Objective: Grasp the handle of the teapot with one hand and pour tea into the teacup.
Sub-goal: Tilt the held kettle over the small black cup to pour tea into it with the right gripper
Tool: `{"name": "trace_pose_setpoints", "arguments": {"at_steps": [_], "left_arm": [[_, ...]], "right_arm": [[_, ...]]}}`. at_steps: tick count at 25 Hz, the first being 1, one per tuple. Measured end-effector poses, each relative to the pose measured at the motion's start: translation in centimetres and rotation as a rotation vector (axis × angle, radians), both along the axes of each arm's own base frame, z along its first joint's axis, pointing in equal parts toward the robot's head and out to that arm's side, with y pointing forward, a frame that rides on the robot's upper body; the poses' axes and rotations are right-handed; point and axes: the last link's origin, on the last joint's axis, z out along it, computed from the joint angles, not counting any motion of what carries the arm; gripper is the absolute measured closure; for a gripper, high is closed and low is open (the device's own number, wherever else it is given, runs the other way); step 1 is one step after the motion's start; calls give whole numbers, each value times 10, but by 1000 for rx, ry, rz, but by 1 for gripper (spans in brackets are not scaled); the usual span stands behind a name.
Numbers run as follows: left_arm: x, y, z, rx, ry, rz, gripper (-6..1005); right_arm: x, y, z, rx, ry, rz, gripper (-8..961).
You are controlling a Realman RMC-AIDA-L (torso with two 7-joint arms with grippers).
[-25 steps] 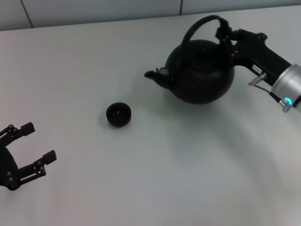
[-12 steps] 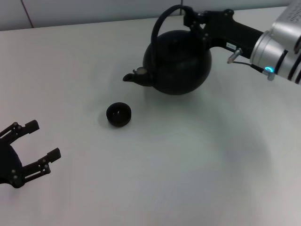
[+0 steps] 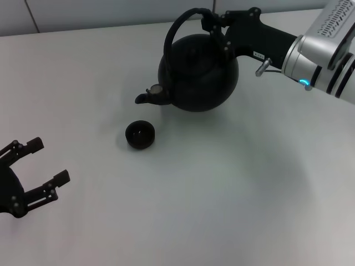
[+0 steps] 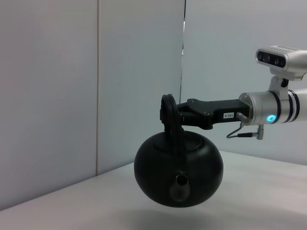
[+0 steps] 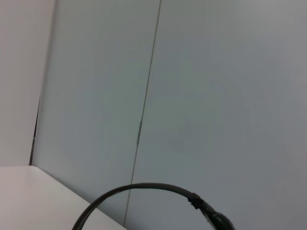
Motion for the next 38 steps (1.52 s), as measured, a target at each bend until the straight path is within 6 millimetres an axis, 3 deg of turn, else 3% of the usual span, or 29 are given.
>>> {"name": "trace_pose_setpoints", "arguments": {"at_steps": [38], "left_arm": [[0,2,3,17,-14,9,131]], "right_arm": [[-27,11,-4,90,-333,332,875]]}}
